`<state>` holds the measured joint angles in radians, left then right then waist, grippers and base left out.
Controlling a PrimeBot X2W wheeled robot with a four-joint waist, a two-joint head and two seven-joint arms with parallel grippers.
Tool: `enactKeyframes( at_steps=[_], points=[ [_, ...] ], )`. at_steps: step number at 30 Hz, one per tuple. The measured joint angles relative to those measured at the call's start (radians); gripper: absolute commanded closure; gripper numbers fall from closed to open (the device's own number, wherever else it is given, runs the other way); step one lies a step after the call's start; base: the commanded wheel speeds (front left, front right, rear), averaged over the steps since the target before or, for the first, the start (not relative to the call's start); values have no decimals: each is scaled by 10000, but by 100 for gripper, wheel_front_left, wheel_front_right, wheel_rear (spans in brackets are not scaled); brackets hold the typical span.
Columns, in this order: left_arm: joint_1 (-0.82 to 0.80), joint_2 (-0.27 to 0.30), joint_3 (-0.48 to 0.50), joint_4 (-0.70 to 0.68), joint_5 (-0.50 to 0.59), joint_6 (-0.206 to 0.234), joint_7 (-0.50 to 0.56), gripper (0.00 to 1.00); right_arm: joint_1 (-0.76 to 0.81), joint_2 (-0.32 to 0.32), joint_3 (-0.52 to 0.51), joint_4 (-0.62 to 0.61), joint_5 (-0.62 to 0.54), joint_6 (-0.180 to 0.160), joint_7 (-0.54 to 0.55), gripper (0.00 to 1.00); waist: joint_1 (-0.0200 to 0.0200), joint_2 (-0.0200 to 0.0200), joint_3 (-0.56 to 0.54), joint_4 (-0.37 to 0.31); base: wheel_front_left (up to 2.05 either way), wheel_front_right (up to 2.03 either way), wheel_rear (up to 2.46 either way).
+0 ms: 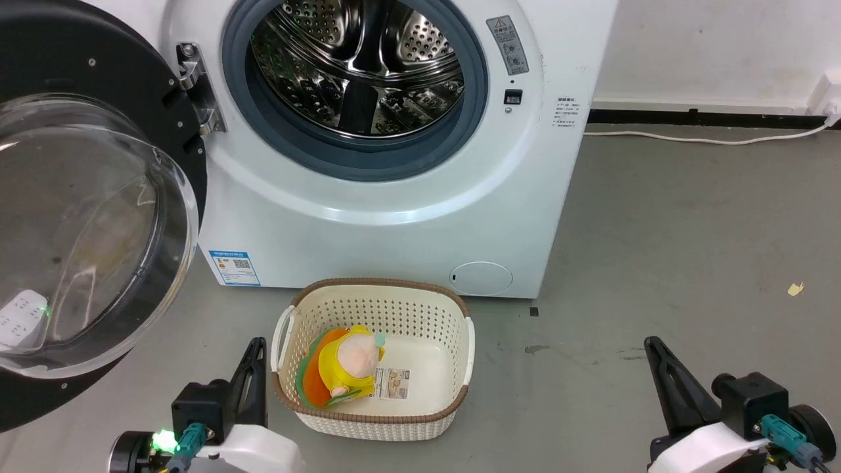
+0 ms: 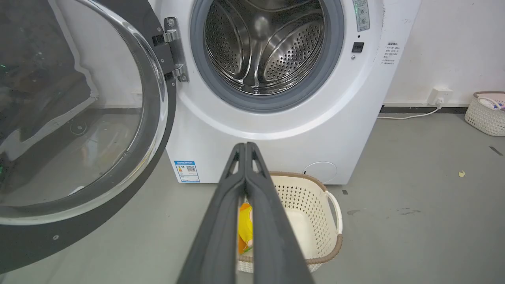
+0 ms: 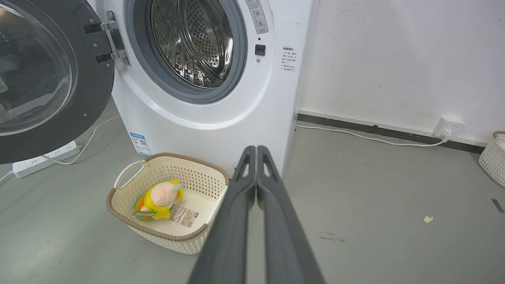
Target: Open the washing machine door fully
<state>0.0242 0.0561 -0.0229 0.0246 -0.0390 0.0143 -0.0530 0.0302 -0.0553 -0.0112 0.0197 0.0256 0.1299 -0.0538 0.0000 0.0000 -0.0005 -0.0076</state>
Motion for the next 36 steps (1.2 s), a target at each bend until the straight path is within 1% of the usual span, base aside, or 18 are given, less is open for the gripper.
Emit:
enactKeyframes(
  at_steps=[24, 36],
  points=[
    [-87, -56, 186, -194, 290, -86, 525, 100, -164, 0, 105, -144, -178, 0, 527, 100, 0, 0, 5, 76, 0, 0, 0],
    [-89, -61, 228, -203, 301, -86, 527, 100, -167, 2, 113, -151, -180, 0, 533, 100, 0, 0, 5, 76, 0, 0, 0]
  ],
)
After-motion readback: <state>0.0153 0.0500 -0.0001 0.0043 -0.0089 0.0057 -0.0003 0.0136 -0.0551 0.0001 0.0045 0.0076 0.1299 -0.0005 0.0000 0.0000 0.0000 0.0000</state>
